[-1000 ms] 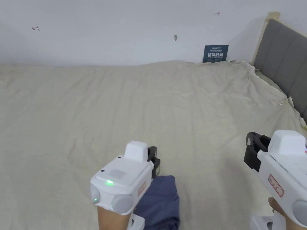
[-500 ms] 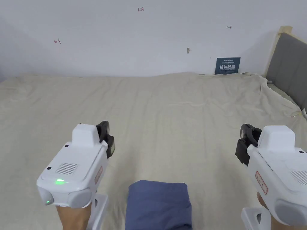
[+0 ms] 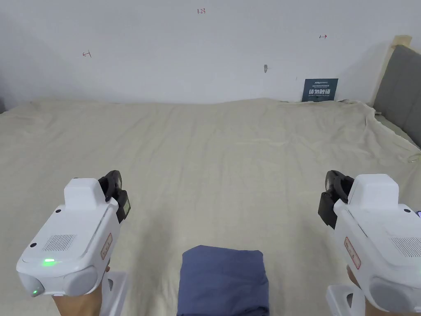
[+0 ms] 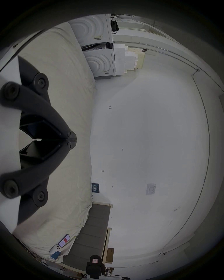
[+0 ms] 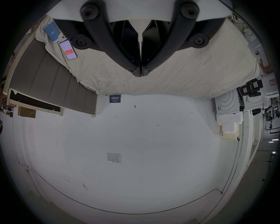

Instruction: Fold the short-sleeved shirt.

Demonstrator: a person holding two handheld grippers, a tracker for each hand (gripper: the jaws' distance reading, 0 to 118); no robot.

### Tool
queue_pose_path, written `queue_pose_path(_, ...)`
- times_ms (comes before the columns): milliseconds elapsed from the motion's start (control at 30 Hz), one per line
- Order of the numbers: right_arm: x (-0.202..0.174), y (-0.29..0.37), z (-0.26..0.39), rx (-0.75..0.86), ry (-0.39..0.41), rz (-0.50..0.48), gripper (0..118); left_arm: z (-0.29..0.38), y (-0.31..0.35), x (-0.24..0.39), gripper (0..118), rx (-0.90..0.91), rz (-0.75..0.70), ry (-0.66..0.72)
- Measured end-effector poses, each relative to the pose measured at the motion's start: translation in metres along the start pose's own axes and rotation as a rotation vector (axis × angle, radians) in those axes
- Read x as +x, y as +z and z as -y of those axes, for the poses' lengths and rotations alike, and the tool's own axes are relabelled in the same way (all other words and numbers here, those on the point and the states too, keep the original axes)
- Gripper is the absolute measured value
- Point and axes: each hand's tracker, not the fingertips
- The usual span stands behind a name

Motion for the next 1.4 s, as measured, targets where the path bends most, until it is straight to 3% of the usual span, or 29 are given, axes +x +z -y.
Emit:
queue_pose_path(400,-0.019,-0.031,0.022,-0.056,-0.024,-0.034,0,0.011,-0.009,0.005,0,-0.047,0.032,0.006)
queue_pose_path(833,-0.075,-0.078,0.134,-0.306,0.001,-0.15,0,0.046,-0.019,-0.006,0,-0.164,0.064,0.032)
queue_pose_path(1167,-0.095,-0.08,0.216,-0.464,0.008,-0.167,0,0.073,-0.02,-0.009,0,-0.266,0.105,0.055)
queue_pose_path(1400,-0.097,-0.077,0.248,-0.502,0.009,-0.155,0,0.103,-0.026,0.007,0,-0.44,0.213,0.093)
